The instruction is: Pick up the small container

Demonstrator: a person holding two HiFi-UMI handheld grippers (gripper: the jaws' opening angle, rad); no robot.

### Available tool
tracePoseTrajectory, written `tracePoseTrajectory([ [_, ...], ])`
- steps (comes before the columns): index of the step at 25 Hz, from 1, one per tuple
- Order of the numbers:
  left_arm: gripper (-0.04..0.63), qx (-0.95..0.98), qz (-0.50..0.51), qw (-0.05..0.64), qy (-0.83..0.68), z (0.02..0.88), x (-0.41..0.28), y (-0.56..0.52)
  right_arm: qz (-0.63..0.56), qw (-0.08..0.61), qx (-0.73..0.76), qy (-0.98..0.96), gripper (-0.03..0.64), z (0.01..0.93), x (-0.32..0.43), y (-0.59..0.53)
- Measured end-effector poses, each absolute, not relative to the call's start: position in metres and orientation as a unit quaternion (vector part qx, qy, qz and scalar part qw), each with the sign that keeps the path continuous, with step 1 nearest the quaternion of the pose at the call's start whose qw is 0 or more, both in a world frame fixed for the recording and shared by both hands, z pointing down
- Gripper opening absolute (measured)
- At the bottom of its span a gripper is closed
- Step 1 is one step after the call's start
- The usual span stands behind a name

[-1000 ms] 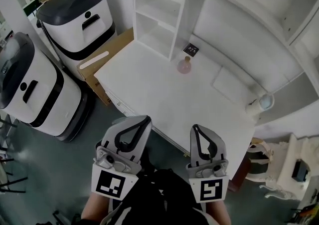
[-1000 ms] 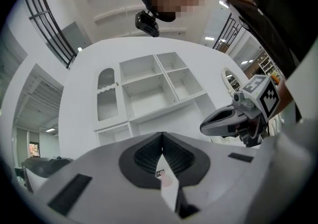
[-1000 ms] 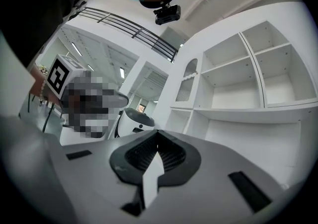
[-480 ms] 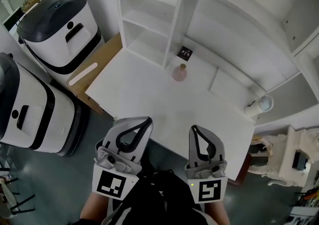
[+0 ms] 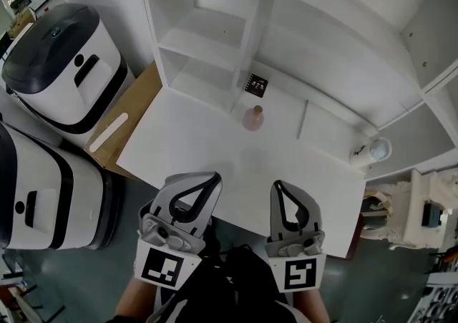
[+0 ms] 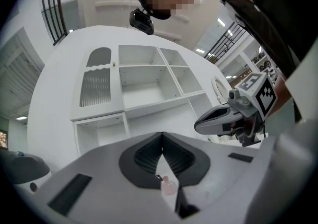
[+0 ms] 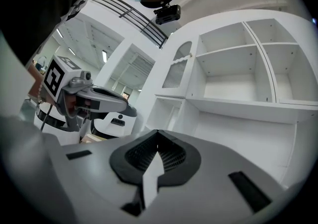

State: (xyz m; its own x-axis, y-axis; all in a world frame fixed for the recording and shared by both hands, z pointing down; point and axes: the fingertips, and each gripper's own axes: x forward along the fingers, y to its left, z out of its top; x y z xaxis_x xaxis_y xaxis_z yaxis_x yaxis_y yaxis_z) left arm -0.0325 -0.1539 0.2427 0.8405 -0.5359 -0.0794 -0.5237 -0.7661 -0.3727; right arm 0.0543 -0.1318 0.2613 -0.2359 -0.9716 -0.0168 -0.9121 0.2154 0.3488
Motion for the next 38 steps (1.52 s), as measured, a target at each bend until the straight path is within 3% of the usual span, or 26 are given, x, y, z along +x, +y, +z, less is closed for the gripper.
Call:
tracePoseTrajectory([
  [21,0.000,-0.961,-0.006,0.178,0.211,0.258,-0.036,-0.210,-0.126,0.125,0.655,-0.734,0.002,0.273,0.038,-0.188],
  [38,0.000,-0.969,-0.018,0.153,0.192,0.277,0.002,-0.227,-0.099,0.138,0.656,-0.736,0.002,0.299,0.068,-0.209],
])
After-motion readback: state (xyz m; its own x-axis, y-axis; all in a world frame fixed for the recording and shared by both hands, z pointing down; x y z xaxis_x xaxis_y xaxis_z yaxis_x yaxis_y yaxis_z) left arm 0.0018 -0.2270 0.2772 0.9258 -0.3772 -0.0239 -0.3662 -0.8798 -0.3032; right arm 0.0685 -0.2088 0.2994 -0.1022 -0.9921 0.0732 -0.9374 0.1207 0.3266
